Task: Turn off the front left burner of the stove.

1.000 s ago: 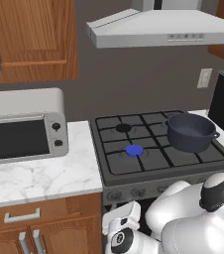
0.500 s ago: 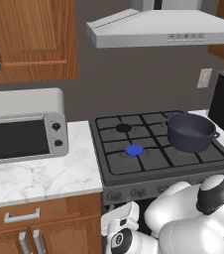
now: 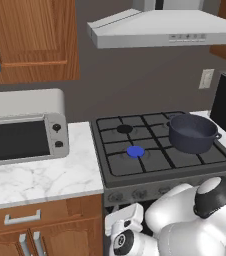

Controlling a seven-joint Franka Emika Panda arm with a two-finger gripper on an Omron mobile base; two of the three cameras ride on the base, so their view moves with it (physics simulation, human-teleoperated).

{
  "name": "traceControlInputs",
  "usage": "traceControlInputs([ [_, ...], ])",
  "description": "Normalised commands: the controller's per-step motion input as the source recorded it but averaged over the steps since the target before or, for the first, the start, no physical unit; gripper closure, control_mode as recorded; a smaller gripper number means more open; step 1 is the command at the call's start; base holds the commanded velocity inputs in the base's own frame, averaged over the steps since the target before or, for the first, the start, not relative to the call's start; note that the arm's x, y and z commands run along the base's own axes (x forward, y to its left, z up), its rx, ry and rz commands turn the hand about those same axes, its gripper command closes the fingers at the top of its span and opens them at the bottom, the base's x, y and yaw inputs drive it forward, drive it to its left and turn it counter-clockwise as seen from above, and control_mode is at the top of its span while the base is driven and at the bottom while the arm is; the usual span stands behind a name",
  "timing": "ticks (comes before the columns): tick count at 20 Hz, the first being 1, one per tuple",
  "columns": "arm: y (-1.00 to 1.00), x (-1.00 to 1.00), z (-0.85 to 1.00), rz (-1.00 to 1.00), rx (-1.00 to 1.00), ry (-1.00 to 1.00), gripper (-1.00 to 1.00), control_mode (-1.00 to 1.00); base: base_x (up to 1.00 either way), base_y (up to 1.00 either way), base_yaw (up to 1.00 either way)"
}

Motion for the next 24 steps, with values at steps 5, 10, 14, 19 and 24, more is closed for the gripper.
traceControlInputs([
  [5, -0.42, 0.45, 0.0, 0.03, 0.0, 0.0, -1.0, -1.0, 0.0, 0.0, 0.0],
  [10, -0.39, 0.46, 0.01, 0.02, 0.0, 0.01, -1.0, -1.0, 0.0, 0.0, 0.0],
  [14, -0.48, 0.36, 0.0, 0.04, 0.0, 0.02, -1.0, -1.0, 0.0, 0.0, 0.0],
  [19, -0.37, 0.27, -0.01, 0.04, 0.0, 0.01, -1.0, -1.0, 0.0, 0.0, 0.0],
  [24, -0.23, 0.27, -0.02, 0.04, 0.0, 0.0, -1.0, -1.0, 0.0, 0.0, 0.0],
])
